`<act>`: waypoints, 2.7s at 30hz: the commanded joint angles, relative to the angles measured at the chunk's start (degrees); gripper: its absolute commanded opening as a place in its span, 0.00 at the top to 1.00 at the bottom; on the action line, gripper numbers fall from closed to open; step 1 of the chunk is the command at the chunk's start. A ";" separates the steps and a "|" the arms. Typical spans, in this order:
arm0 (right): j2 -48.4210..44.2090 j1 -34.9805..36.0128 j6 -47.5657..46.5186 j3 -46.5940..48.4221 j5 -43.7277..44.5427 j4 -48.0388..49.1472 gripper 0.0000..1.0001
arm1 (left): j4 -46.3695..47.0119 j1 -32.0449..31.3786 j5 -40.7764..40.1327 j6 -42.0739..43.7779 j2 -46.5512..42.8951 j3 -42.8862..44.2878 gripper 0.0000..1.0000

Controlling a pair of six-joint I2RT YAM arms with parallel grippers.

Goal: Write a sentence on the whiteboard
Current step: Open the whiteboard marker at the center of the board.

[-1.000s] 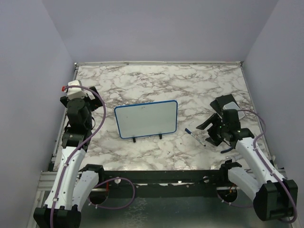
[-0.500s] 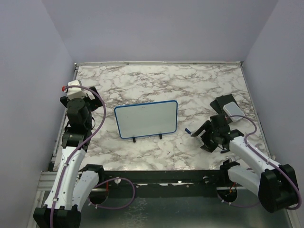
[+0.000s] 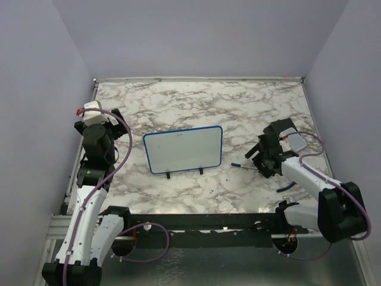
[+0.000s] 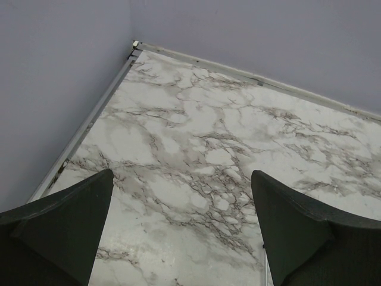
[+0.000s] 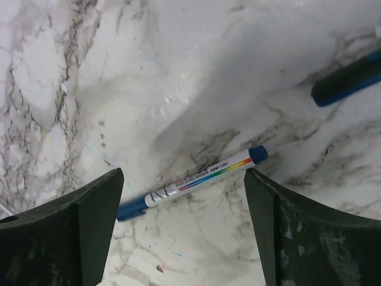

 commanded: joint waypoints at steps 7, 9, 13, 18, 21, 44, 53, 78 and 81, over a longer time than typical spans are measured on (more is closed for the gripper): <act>10.86 -1.22 -4.85 7.60 10.50 4.08 0.17 | 0.64 -0.79 -0.46 1.24 -1.28 -0.67 0.01; 10.99 -1.22 -4.51 7.67 11.10 3.31 0.23 | 0.62 -0.89 -0.46 1.33 -1.39 -0.68 0.01; 10.97 -1.22 -3.37 7.22 13.00 0.91 0.36 | 0.60 -1.35 -0.64 1.44 -1.57 -0.81 0.01; 12.73 -1.22 -2.39 7.69 13.38 -0.33 0.46 | 0.64 -2.30 -0.81 1.54 -1.57 -0.93 0.01; 14.80 -1.22 -2.32 9.45 13.42 -2.60 0.53 | 0.62 -3.07 -1.24 1.64 -1.74 -0.99 0.01; 11.83 0.16 -11.54 15.63 10.43 0.71 0.99 | -1.09 -6.57 8.08 6.73 0.02 5.37 0.01; -8.11 0.34 -26.20 15.14 2.39 5.07 0.99 | -4.21 -15.20 28.00 0.41 11.15 20.28 0.11; -14.46 5.41 -20.59 19.65 -32.41 43.51 0.99 | 33.36 -45.02 41.21 -31.05 29.36 9.75 0.20; -13.92 6.01 -19.67 19.55 -32.87 45.13 0.99 | 33.38 -45.01 41.10 -30.07 29.99 9.87 0.29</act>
